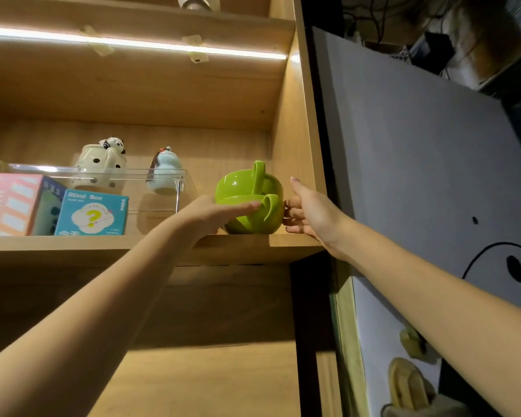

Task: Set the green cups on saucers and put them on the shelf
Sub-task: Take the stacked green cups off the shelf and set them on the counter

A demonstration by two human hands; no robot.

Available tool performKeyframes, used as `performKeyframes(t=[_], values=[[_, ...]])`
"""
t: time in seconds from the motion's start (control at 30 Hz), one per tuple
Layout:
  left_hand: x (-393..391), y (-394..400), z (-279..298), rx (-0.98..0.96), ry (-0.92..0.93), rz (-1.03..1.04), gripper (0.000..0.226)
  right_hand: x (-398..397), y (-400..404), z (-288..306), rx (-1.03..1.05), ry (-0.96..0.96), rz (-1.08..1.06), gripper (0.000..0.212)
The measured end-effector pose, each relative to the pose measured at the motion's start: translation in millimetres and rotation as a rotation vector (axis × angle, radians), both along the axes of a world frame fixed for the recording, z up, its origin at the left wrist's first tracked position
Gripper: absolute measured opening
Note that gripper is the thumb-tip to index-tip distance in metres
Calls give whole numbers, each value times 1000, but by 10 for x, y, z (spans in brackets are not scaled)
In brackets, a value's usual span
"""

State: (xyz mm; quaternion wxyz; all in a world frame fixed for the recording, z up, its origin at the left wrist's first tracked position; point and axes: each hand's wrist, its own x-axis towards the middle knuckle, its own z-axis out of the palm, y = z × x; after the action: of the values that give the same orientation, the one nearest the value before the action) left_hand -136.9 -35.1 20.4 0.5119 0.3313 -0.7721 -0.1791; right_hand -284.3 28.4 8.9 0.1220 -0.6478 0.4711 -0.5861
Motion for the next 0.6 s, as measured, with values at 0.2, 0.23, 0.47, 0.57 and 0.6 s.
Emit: performKeyframes(t=[0.2, 0.23, 0.47, 0.57, 0.6], values=[[141, 156, -51, -40, 64, -46, 76, 113, 207, -98, -48, 26, -22, 58], [169, 212, -55, -36, 97, -66, 86, 121, 270, -106, -48, 23, -16, 57], [263, 677, -140, 138, 421, -187, 72, 251, 710, -194, -60, -148, 126, 55], [362, 840, -282, 93, 403, -142, 92, 299, 881, -326, -46, -311, 240, 52], [399, 904, -353, 63, 379, -116, 102, 323, 936, -387, -43, -387, 273, 48]])
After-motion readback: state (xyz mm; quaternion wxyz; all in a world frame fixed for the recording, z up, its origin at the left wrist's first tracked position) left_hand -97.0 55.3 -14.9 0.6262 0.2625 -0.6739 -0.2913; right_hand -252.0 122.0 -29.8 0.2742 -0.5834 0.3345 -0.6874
